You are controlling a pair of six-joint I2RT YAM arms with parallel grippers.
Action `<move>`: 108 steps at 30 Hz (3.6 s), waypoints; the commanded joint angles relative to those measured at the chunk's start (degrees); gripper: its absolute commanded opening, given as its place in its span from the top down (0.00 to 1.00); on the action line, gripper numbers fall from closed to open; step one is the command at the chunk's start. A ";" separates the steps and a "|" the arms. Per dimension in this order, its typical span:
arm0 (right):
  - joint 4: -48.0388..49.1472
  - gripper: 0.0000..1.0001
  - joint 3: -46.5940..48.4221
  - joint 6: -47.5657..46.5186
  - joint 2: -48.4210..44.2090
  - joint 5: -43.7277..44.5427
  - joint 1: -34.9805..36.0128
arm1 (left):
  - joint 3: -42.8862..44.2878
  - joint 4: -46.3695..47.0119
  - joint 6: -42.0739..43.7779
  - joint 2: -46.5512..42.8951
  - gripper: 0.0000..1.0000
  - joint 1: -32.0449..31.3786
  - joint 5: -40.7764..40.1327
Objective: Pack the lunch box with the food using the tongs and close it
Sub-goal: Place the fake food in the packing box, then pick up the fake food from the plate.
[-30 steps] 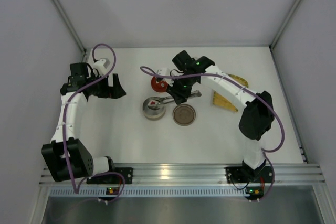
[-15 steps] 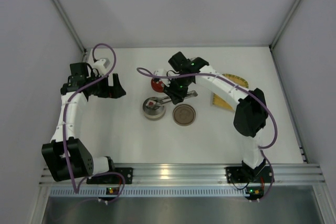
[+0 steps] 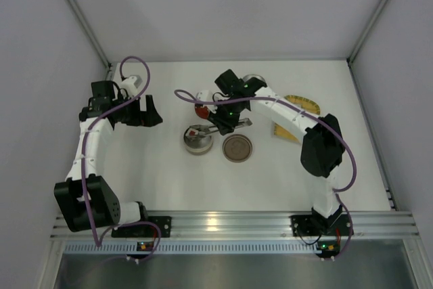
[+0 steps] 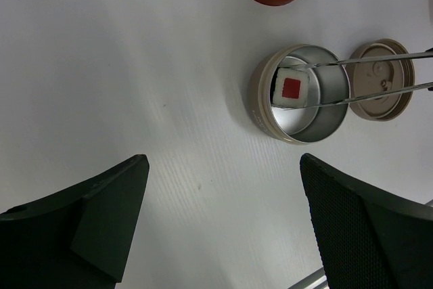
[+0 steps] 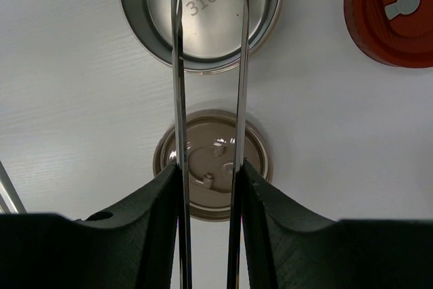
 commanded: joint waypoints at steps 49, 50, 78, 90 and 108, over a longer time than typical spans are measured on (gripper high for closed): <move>12.79 0.50 -6.45 4.75 -5.01 0.02 1.82 | -0.10 2.70 0.30 0.57 0.02 0.28 1.00; 12.79 0.50 -6.45 4.75 -5.28 0.11 1.73 | -0.02 2.53 0.21 0.48 0.02 0.28 1.09; 3.05 0.51 -7.59 4.31 -20.48 0.55 -11.52 | 0.07 1.38 3.20 -1.45 0.02 0.28 1.18; 2.14 0.58 -18.22 17.39 -29.09 16.62 -35.18 | -0.19 2.61 2.24 -0.49 0.02 0.28 2.32; 5.59 0.57 -22.10 26.54 -22.51 20.15 -41.78 | -0.63 2.43 2.41 -0.40 0.02 0.28 1.70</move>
